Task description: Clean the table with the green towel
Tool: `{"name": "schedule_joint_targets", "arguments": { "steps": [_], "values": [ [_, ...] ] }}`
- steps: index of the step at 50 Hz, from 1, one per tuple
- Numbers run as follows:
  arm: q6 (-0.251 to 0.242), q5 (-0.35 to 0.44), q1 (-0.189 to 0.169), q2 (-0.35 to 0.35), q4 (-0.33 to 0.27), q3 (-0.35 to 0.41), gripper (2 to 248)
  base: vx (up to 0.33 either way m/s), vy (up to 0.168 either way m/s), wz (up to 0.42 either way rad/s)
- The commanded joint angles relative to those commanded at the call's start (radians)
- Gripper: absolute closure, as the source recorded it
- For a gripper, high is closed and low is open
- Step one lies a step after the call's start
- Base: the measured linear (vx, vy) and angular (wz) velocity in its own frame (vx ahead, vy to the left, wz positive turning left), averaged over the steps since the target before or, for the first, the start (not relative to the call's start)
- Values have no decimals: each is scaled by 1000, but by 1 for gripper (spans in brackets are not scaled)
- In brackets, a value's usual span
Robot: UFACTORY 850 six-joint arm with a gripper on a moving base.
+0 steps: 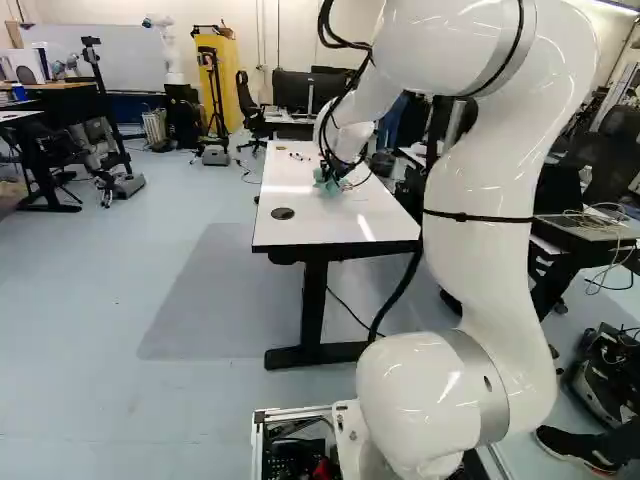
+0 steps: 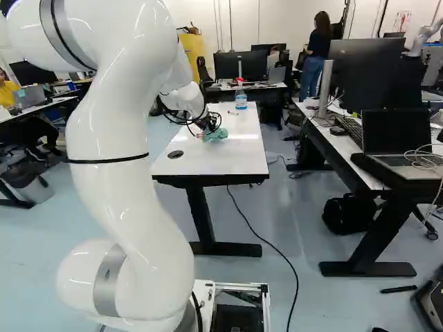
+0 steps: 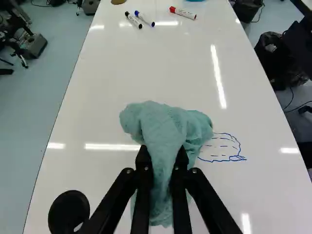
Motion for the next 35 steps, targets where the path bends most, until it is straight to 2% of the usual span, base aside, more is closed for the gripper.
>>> {"name": "schedule_joint_targets", "arguments": {
  "steps": [10, 20, 35],
  "values": [
    [0, 30, -19, 32, 0, 40, 207, 0, 0, 0],
    [0, 69, -17, 74, 0, 90, 207, 0, 0, 0],
    [0, 93, -4, 21, 0, 54, 207, 0, 0, 0]
  ]
}}
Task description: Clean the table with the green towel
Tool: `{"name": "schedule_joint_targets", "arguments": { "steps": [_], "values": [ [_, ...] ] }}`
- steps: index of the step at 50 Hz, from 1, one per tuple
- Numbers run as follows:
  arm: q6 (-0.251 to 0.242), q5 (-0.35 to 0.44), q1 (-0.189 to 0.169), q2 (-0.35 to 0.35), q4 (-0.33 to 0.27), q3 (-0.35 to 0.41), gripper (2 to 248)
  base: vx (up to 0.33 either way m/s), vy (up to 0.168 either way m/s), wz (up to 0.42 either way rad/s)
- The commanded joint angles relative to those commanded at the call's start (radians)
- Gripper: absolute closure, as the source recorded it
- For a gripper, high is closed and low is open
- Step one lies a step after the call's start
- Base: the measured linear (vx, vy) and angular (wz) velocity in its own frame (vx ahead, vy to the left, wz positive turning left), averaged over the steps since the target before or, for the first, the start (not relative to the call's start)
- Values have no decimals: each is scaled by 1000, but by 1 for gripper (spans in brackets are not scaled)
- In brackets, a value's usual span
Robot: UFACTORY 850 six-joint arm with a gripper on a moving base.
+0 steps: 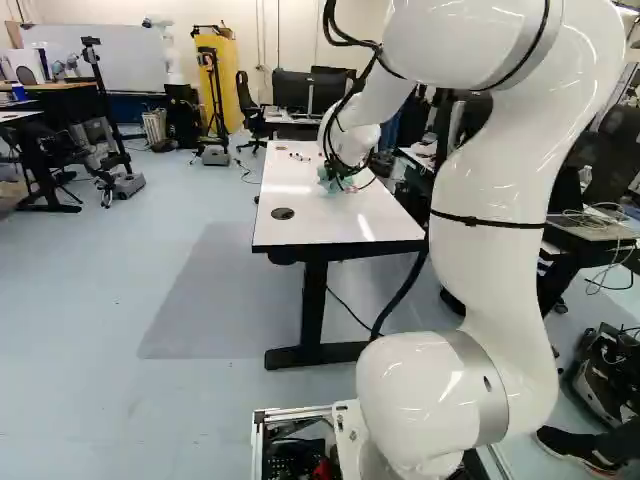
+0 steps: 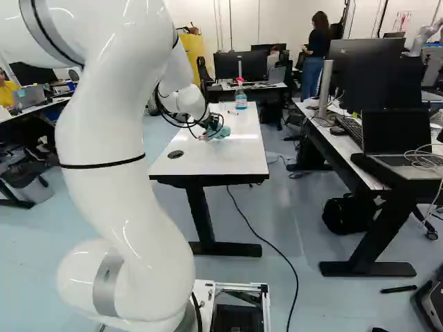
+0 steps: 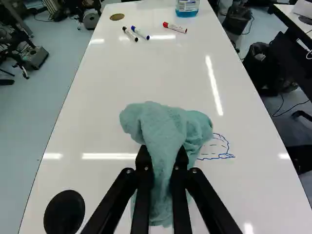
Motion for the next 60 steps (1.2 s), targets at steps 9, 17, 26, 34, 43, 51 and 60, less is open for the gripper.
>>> {"name": "schedule_joint_targets", "arguments": {
  "steps": [9, 17, 26, 34, 43, 51, 60],
  "values": [
    [0, 2, -1, -34, 0, -20, 207, 0, 0, 0],
    [0, 21, -9, -52, 0, -23, 207, 0, 0, 0],
    [0, 47, -24, -74, 0, -27, 207, 0, 0, 0],
    [0, 60, -28, -93, 0, -31, 207, 0, 0, 0],
    [0, 60, -28, -105, 0, -34, 207, 0, 0, 0],
    [0, 59, -28, -105, 0, -34, 207, 0, 0, 0],
    [0, 50, -28, -105, 0, -34, 207, 0, 0, 0]
  ]
}}
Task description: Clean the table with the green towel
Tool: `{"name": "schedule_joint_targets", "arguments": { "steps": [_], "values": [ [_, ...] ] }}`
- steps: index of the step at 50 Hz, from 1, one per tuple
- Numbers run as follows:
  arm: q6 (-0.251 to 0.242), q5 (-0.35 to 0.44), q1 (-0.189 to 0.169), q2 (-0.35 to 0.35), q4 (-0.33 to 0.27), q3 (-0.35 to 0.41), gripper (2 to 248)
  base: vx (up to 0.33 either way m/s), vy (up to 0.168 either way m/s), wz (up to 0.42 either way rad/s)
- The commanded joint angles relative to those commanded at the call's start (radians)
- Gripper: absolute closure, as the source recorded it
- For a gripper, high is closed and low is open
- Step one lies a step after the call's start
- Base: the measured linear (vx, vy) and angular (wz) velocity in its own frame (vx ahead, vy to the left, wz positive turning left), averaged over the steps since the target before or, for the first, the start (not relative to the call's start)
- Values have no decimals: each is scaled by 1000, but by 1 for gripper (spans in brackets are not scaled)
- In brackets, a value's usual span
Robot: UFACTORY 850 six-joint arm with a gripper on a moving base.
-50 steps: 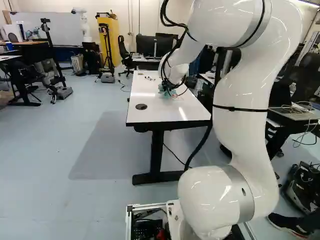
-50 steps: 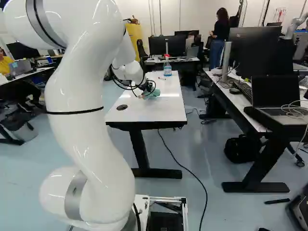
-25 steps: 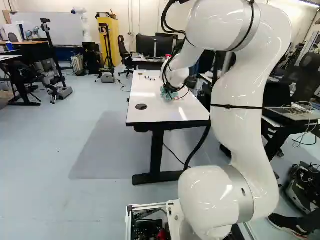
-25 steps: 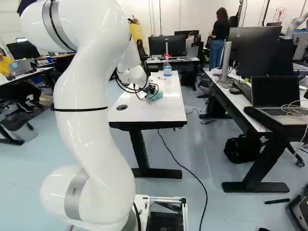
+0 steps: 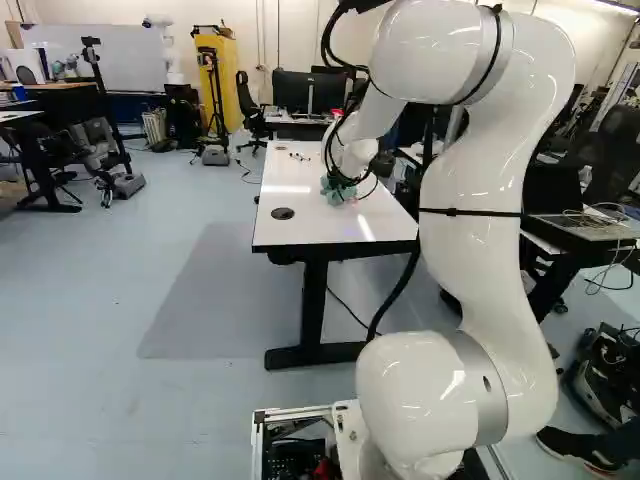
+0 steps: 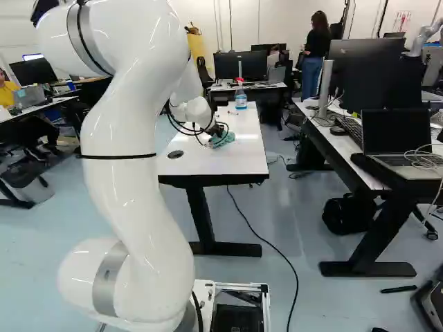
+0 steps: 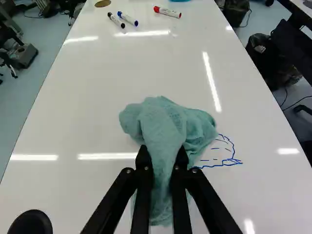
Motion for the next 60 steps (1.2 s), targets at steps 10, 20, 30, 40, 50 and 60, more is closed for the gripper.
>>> {"name": "schedule_joint_targets", "arguments": {
  "steps": [10, 20, 30, 40, 50, 60],
  "values": [
    [0, -23, 0, 0, 0, 0, 207, 0, 0, 0],
    [0, -48, 0, 0, 0, 0, 207, 0, 0, 0],
    [0, -69, 0, 0, 0, 0, 207, 0, 0, 0],
    [0, -70, 0, 0, 0, 0, 207, 0, 0, 0],
    [0, -71, 0, 0, 0, 0, 207, 0, 0, 0],
    [0, -71, 0, 0, 0, 0, 207, 0, 0, 0]
  ]
}}
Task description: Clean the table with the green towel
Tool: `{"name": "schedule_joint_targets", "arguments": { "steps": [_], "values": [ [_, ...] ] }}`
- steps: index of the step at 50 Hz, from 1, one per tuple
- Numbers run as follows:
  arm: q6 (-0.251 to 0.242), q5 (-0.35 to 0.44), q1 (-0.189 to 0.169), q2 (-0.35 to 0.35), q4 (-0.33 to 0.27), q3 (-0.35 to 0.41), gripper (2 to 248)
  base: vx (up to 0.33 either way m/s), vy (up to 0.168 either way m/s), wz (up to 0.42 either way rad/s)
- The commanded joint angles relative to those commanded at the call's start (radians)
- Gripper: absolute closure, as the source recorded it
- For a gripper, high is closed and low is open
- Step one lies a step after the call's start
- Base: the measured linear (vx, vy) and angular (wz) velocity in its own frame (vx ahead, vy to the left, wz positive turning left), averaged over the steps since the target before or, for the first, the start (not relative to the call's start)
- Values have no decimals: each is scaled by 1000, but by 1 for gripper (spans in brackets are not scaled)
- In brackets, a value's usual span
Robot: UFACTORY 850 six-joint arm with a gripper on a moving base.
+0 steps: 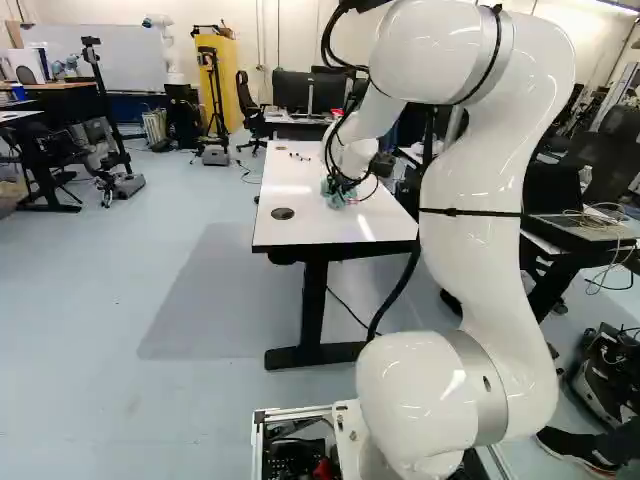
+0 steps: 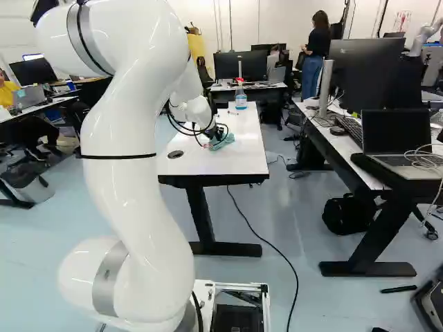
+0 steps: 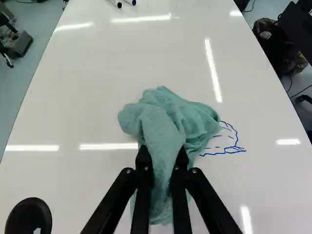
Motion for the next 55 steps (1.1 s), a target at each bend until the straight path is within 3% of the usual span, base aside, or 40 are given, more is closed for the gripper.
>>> {"name": "schedule_joint_targets", "arguments": {
  "steps": [22, 55],
  "values": [
    [0, 0, -16, -63, 0, -84, 207, 0, 0, 0],
    [0, 0, -97, -109, 0, -145, 207, 0, 0, 0]
  ]
}}
